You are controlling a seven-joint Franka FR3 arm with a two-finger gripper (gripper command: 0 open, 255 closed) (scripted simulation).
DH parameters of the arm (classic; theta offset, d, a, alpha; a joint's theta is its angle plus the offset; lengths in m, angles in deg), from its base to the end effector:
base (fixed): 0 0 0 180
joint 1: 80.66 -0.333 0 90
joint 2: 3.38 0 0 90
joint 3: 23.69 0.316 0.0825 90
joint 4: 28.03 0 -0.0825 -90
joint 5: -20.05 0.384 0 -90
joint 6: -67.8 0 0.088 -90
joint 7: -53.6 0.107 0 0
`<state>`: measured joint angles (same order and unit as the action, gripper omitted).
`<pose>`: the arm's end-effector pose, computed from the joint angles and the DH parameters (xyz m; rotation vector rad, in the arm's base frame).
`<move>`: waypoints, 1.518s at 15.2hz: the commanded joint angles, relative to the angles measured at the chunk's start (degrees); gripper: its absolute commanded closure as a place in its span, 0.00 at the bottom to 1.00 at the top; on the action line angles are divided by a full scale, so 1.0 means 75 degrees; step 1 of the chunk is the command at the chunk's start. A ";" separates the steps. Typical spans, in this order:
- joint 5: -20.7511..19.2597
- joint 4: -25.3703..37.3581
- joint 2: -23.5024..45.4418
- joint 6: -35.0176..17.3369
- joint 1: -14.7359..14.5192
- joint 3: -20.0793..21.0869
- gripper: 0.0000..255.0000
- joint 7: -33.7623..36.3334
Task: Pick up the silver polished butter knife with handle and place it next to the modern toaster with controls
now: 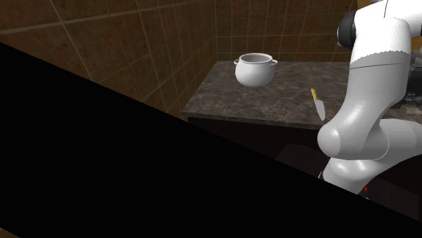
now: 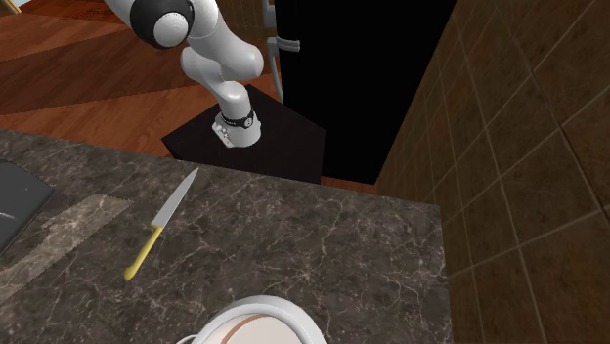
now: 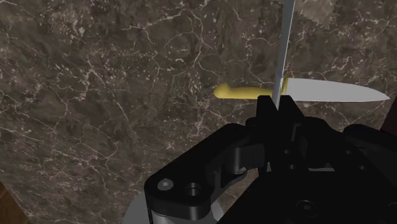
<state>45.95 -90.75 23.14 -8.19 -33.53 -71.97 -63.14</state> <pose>0.1315 -0.6263 0.6098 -2.9685 -0.7596 -0.1929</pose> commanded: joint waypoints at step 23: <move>-0.0312 -0.3266 -0.0466 -0.2734 -0.1026 -0.0080 1.00 -0.0366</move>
<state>43.59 -114.43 19.65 -27.89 -41.01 -72.58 -65.85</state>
